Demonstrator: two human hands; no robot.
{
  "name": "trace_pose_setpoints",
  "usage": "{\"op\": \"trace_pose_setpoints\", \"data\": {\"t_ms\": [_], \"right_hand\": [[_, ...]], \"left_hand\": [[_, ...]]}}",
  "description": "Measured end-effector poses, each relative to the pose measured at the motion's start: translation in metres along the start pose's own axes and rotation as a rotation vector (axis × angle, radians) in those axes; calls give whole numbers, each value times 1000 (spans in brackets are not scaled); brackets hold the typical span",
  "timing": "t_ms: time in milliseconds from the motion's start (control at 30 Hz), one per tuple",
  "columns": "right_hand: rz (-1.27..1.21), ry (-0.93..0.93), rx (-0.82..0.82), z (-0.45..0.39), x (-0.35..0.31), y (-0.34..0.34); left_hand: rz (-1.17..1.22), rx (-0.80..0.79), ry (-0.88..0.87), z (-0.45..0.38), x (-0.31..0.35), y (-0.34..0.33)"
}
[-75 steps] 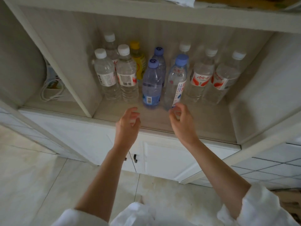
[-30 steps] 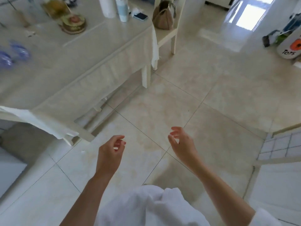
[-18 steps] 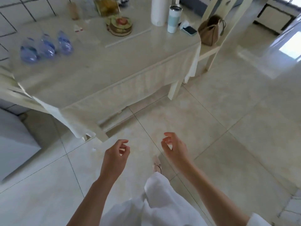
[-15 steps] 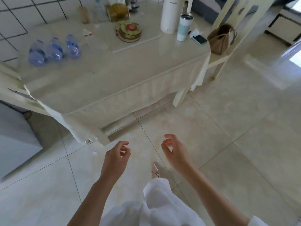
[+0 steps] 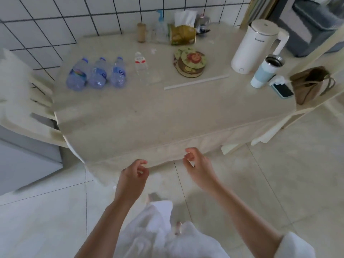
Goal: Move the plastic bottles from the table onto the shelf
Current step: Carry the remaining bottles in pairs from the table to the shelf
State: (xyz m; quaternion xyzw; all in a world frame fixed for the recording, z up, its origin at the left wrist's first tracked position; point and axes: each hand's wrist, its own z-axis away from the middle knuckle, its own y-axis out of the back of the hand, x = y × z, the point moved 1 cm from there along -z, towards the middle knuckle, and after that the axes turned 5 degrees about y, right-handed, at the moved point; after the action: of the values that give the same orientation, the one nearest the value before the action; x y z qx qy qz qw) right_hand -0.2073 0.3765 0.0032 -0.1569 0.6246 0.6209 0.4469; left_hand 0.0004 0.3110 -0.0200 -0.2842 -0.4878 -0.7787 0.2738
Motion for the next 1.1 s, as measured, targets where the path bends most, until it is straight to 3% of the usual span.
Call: {"op": "trace_pose_setpoints", "data": {"t_ms": [533, 800, 1100], "right_hand": [[-61, -22, 18, -240, -112, -42], [-22, 11, -55, -362, -143, -42], [41, -188, -199, -484, -134, -66]], "left_hand": [[-17, 92, -10, -247, 54, 106], [-66, 174, 2, -348, 101, 128], [-128, 197, 188, -448, 116, 125]]}}
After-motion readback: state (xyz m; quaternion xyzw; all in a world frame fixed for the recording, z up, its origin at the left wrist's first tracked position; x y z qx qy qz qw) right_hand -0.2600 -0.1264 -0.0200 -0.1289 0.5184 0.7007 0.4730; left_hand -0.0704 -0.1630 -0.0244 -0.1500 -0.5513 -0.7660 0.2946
